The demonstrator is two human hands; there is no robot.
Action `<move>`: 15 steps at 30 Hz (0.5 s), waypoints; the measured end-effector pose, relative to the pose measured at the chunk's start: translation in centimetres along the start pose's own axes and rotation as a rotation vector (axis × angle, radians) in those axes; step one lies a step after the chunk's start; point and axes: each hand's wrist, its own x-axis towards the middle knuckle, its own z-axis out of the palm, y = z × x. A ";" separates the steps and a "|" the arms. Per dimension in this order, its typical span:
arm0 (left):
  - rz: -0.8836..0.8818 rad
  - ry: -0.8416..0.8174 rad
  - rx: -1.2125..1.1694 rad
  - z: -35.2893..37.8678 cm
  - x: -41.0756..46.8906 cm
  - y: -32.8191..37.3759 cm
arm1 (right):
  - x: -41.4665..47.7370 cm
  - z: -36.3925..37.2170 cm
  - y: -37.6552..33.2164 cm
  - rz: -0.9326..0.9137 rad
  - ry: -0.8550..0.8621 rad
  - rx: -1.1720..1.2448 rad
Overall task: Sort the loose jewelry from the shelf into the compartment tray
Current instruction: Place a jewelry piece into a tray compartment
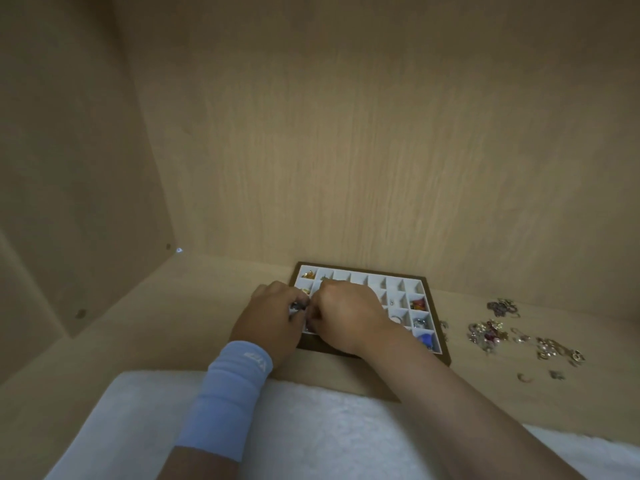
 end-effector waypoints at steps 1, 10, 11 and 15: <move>-0.003 -0.002 0.011 0.1 0.0 0.1 | 0.2 0.2 0.0 0.010 -0.012 0.000; 0.053 0.040 0.095 0.6 -0.6 1.0 | -2.2 -3.0 3.6 0.148 0.035 0.300; 0.072 0.044 0.070 0.9 -0.7 1.4 | -2.8 -3.6 4.7 0.179 0.052 0.322; 0.185 -0.026 -0.072 3.1 -0.9 5.1 | -5.6 -5.2 9.9 0.316 0.102 0.311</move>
